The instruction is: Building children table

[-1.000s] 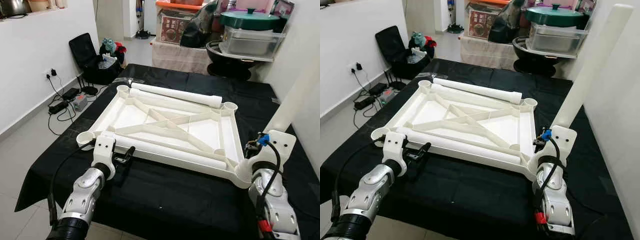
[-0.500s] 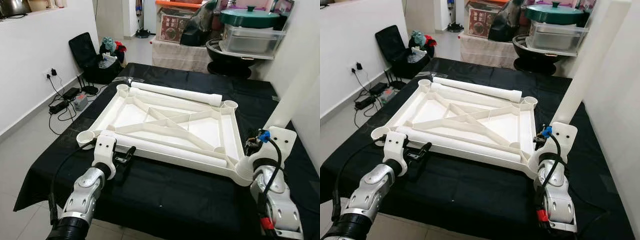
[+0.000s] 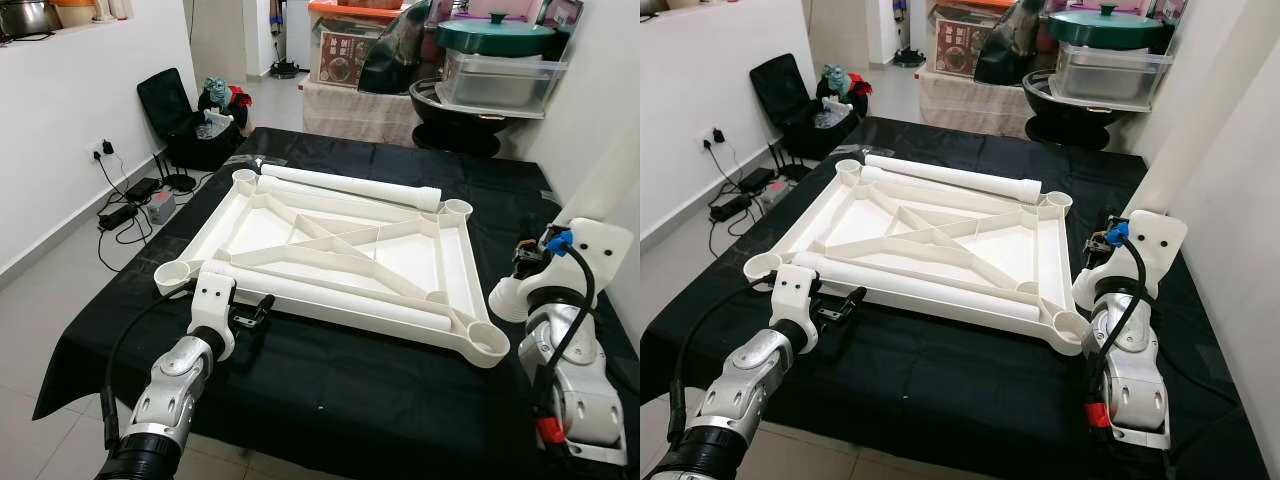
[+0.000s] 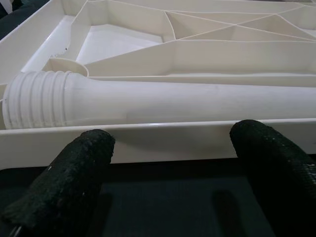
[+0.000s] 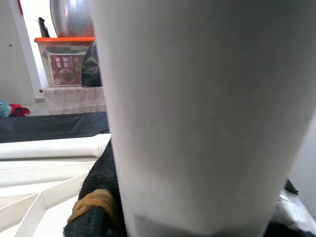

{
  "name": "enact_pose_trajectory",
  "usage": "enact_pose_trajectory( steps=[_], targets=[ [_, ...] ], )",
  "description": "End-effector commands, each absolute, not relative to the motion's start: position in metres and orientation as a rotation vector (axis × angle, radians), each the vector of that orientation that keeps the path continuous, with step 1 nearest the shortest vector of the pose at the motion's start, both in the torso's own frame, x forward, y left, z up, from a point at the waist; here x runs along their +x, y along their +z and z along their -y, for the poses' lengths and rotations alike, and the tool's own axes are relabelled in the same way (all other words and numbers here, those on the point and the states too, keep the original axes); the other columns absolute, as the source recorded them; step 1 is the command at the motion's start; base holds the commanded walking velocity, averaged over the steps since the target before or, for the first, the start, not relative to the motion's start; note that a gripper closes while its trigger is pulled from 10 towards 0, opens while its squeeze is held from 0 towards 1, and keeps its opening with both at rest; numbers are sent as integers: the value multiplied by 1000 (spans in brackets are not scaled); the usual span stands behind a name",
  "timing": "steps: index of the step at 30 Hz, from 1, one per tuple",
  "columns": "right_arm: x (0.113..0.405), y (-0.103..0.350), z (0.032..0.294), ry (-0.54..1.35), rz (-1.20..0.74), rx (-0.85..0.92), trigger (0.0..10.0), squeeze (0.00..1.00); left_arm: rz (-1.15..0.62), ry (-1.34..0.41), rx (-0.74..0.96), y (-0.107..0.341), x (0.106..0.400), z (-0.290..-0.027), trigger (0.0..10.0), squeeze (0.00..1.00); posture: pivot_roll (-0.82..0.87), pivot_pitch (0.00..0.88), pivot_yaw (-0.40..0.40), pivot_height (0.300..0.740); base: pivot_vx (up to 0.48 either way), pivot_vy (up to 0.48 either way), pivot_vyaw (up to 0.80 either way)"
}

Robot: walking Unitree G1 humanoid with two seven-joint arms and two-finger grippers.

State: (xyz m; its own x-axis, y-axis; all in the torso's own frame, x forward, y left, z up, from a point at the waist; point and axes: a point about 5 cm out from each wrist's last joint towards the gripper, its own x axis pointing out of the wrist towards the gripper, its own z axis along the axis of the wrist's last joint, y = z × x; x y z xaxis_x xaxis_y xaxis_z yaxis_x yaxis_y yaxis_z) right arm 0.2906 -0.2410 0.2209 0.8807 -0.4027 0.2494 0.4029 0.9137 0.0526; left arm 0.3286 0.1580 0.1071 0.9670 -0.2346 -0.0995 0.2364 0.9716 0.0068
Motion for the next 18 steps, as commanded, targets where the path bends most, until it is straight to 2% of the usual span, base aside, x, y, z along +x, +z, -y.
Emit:
enact_pose_trajectory(
  steps=[1, 18],
  targets=[
    [290, 219, 241, -411, 245, 5, 10000, 0, -104, -253, 27, 105, 329, -155, 10000, 0, -10, 0, -57, 740, 0, 0, 0],
    [293, 190, 232, -316, 168, 32, 10000, 0, -106, -251, 28, 104, 329, -155, 10000, 0, -1, 0, -61, 740, 0, 0, 0]
  ],
)
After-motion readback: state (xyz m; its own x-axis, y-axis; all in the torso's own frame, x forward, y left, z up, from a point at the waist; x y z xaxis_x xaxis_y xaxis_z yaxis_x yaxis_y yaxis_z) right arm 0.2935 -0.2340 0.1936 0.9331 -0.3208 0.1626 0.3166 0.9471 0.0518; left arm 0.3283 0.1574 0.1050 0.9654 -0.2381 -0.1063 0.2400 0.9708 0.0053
